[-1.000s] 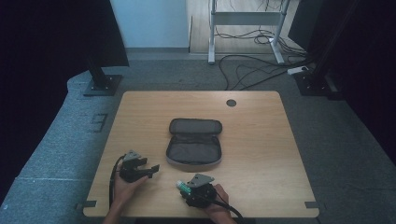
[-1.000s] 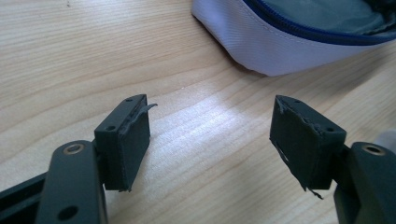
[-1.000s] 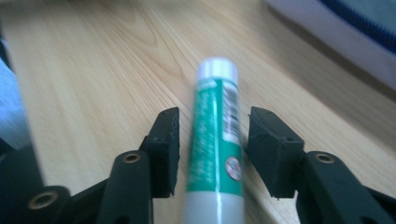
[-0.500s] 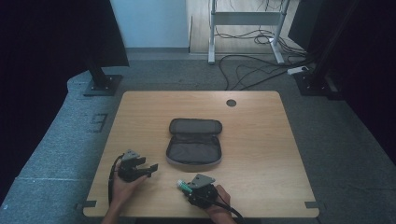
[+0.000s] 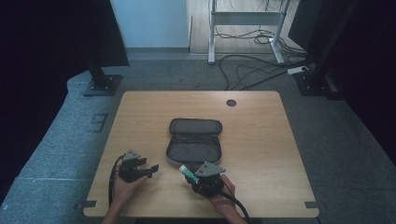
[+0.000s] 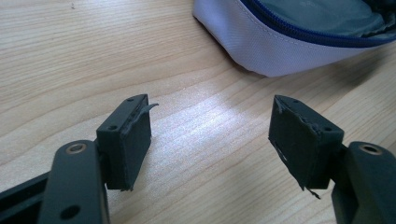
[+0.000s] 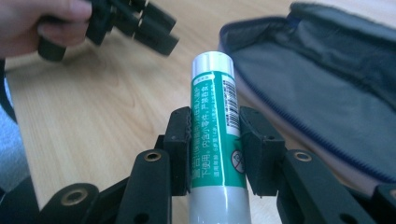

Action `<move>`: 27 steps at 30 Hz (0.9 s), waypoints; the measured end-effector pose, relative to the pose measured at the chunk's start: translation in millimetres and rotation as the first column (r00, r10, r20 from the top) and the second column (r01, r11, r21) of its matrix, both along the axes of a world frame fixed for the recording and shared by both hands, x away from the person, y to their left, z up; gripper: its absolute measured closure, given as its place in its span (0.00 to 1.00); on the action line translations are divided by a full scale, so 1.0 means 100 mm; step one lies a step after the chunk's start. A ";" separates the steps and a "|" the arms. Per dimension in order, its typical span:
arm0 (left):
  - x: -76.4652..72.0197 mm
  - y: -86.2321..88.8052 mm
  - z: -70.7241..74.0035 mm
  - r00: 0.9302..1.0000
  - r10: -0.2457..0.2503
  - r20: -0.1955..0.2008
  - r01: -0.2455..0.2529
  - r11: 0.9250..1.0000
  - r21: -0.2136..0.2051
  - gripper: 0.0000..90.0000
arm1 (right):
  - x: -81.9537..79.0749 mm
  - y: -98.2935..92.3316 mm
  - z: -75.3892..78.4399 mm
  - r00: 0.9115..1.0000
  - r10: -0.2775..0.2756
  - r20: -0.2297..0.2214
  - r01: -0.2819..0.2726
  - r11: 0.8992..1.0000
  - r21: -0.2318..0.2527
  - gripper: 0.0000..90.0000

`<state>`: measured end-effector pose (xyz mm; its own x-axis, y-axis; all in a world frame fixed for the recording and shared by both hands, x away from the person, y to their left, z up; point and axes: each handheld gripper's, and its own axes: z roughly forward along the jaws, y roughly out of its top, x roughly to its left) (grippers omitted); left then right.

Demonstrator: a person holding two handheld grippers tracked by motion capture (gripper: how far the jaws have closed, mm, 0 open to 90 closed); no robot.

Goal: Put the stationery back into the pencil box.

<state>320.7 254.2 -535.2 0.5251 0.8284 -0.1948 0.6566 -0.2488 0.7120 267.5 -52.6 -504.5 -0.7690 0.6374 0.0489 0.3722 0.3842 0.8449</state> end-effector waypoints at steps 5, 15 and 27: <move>0.01 -0.02 -0.01 1.000 -0.004 -0.002 0.004 1.000 0.006 0.33 | 0.06 -0.03 0.08 1.000 -0.008 0.023 0.008 1.000 0.011 0.72; 0.02 -0.03 -0.02 0.999 -0.029 -0.024 0.029 0.999 -0.037 0.33 | 0.27 -0.05 0.14 1.000 -0.024 0.012 0.024 0.999 0.032 0.72; 0.00 -0.04 0.00 0.999 -0.027 -0.022 0.026 0.999 -0.046 0.33 | 0.56 -0.10 0.11 0.998 -0.069 -0.010 0.069 0.997 0.036 0.72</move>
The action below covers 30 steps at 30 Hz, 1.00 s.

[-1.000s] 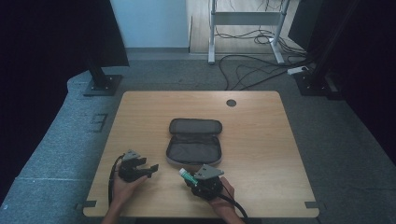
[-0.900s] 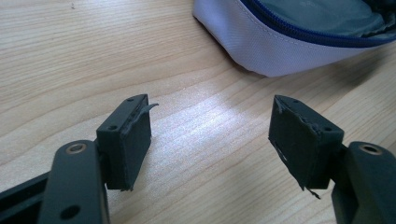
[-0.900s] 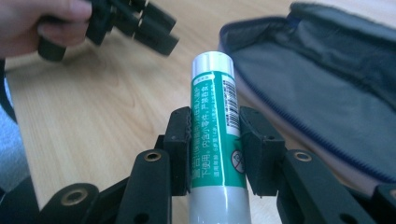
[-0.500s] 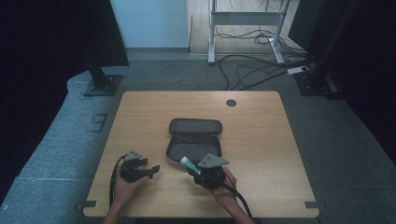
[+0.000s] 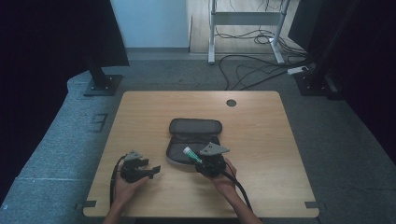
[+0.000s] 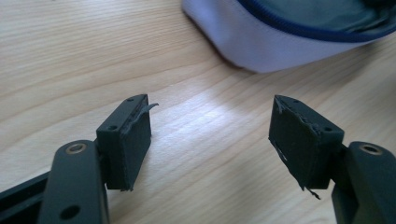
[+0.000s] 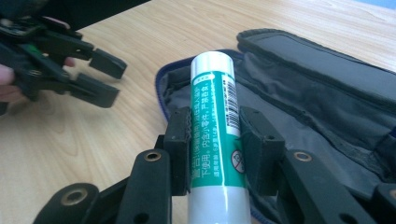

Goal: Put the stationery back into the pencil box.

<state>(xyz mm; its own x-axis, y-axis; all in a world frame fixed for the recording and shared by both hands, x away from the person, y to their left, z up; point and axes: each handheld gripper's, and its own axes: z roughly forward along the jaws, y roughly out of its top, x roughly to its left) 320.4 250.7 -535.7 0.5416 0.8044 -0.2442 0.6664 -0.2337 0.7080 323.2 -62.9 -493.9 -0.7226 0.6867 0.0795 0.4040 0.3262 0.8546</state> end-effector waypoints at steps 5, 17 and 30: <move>0.00 0.00 0.01 1.000 0.004 0.010 -0.005 1.000 0.014 0.33 | 0.07 -0.02 -0.02 1.000 -0.014 -0.007 0.014 1.000 -0.004 0.72; 0.01 0.01 -0.01 1.000 0.018 0.005 -0.019 0.999 0.029 0.33 | 0.29 -0.02 -0.11 0.999 -0.050 -0.021 0.049 0.998 -0.034 0.72; 0.02 0.01 -0.04 1.000 0.010 -0.013 -0.010 1.000 0.024 0.33 | 0.44 -0.06 -0.19 0.996 -0.081 -0.045 0.080 0.996 -0.032 0.72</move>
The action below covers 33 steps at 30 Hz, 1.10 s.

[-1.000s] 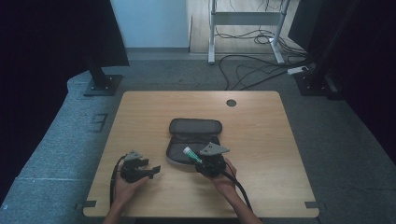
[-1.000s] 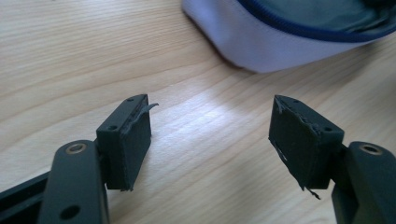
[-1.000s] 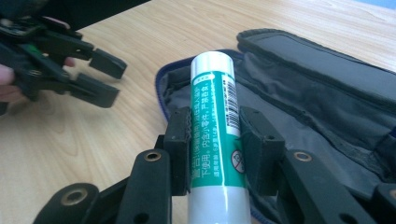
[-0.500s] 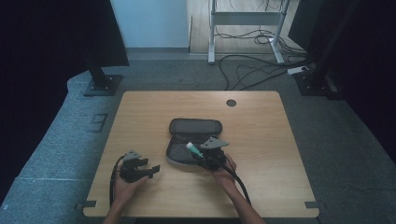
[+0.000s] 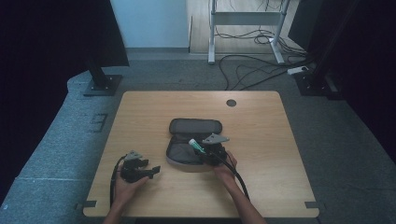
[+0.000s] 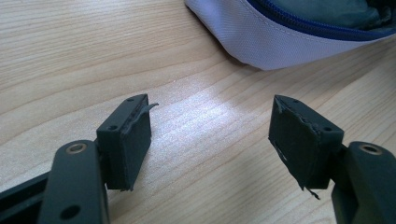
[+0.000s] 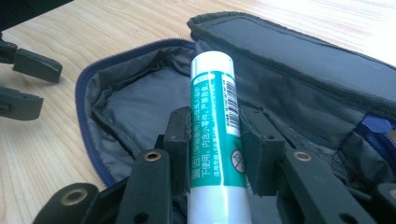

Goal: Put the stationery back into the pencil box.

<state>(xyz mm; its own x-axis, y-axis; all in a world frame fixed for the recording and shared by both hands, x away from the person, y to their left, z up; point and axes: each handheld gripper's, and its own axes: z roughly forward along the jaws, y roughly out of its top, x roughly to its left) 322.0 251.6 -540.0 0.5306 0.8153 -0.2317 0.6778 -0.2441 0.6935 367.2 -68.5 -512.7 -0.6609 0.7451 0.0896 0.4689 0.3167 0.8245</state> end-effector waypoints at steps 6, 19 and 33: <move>0.00 0.00 -0.01 1.000 -0.005 -0.012 0.005 1.000 -0.014 0.33 | 0.05 -0.02 -0.06 1.000 -0.012 -0.014 0.011 1.000 -0.016 0.72; 0.00 0.00 -0.02 1.000 -0.011 -0.015 0.010 1.000 -0.016 0.33 | 0.10 0.01 -0.17 1.000 -0.013 -0.027 0.010 0.996 -0.093 0.72; -0.01 -0.01 -0.02 1.000 -0.013 -0.013 0.013 1.000 -0.012 0.33 | 0.03 0.00 -0.08 1.000 -0.019 0.012 0.020 0.996 -0.085 0.56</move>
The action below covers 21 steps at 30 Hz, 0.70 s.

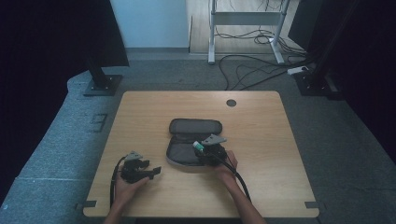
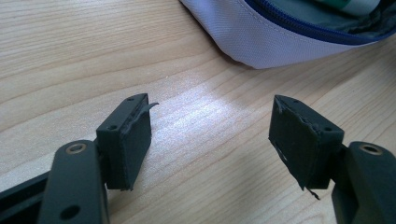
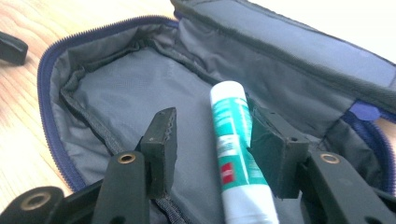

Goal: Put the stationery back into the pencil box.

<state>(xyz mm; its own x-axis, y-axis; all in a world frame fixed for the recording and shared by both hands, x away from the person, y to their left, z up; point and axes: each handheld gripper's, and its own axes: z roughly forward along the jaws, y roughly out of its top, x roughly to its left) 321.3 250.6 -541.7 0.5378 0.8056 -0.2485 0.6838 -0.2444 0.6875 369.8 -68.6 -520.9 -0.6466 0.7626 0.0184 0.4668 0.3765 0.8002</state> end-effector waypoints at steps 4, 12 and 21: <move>0.00 0.00 0.00 1.000 0.002 0.000 -0.002 1.000 -0.002 0.33 | -0.02 -0.02 0.03 1.000 -0.007 0.008 0.007 1.000 0.025 0.54; -0.01 0.00 0.00 1.000 -0.001 0.003 0.001 1.000 0.005 0.33 | -0.09 -0.09 0.11 1.000 -0.008 0.012 0.006 0.997 0.080 0.53; -0.01 0.00 0.01 1.000 -0.001 0.003 0.001 1.000 0.005 0.33 | -0.22 -0.21 0.20 1.000 -0.006 0.025 0.003 0.992 0.128 0.52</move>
